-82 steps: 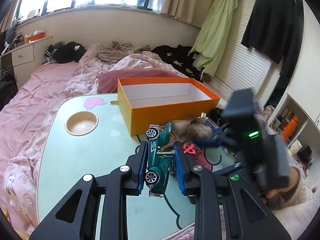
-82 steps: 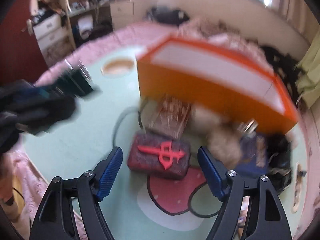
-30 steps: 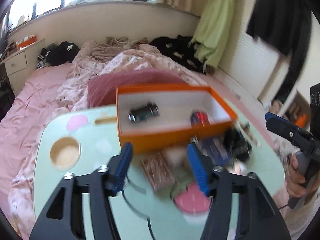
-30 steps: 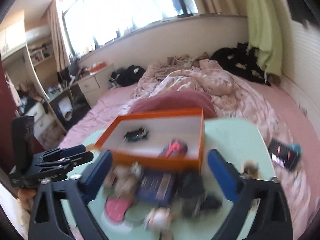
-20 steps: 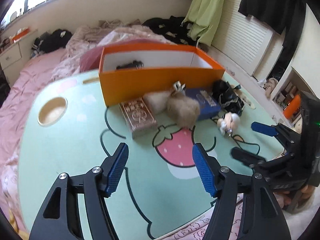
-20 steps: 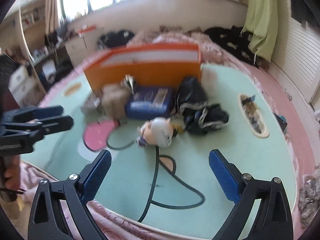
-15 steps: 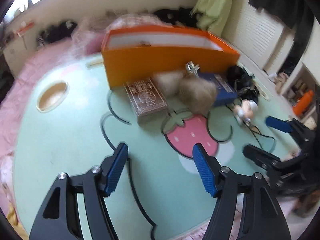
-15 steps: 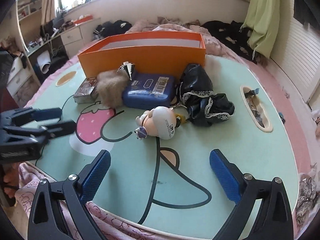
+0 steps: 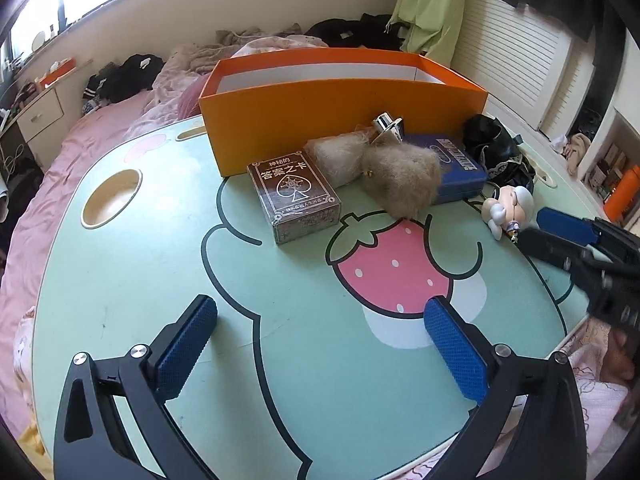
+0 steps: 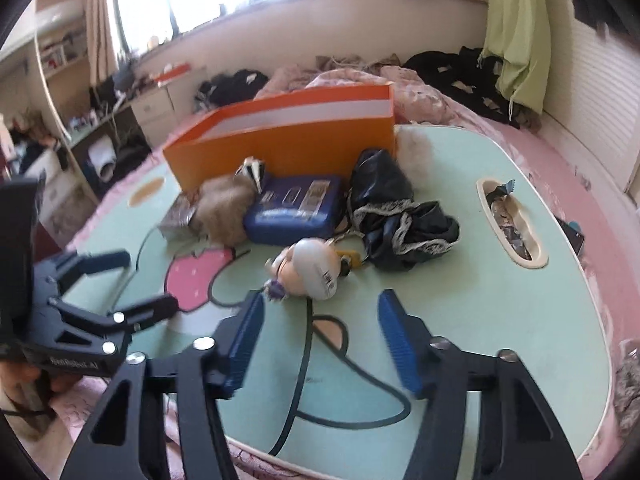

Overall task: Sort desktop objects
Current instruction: 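Grasp the brown card deck box with left gripper while right gripper grasps the white doll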

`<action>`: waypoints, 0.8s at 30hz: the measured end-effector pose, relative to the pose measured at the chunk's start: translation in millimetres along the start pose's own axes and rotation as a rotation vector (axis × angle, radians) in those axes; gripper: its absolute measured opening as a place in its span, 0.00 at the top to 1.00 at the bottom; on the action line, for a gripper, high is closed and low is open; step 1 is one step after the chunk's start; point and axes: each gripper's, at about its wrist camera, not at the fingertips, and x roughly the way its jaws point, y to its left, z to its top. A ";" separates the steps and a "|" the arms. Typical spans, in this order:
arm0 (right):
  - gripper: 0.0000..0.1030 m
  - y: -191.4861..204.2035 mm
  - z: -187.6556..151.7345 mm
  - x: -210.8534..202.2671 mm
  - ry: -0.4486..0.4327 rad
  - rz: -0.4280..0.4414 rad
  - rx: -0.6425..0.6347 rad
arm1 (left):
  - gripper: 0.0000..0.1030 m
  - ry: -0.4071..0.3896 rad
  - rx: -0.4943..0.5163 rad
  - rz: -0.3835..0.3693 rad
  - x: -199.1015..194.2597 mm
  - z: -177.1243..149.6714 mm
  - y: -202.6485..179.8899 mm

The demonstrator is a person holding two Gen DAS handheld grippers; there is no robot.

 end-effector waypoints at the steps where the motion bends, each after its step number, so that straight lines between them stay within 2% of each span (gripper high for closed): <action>1: 0.49 1.2 3.0 -1.7 -0.013 0.001 -0.006 | 0.00 0.000 0.001 0.000 0.1 0.2 -0.2; 5: 0.49 13.6 15.3 0.0 -0.033 -0.011 -0.051 | 0.00 0.000 0.000 0.000 0.1 -0.2 0.1; 8: 0.49 18.0 23.9 15.0 -0.002 -0.042 -0.073 | 0.00 -0.001 0.001 0.000 0.0 -1.4 0.6; 11: 0.56 24.4 23.5 23.4 0.032 -0.046 -0.091 | 0.01 -0.007 0.004 -0.003 -1.7 -2.1 1.0; 12: 0.60 26.2 22.1 22.0 0.028 -0.044 -0.099 | 0.06 -0.012 -0.002 -0.008 -3.1 -2.3 2.2; 14: 0.60 28.1 17.0 18.7 0.011 -0.047 -0.113 | 0.18 -0.021 -0.025 -0.032 -6.6 1.5 7.8; 17: 0.60 24.9 12.8 15.4 -0.008 -0.030 -0.104 | 0.20 -0.026 -0.068 -0.070 -9.1 12.3 18.2; 21: 0.60 23.6 10.3 -0.5 -0.081 0.015 -0.093 | 0.31 -0.023 -0.086 -0.016 -6.4 35.7 29.3; 24: 0.60 26.3 7.5 -9.8 -0.108 0.055 -0.102 | 0.31 -0.011 -0.084 -0.021 0.2 52.0 33.5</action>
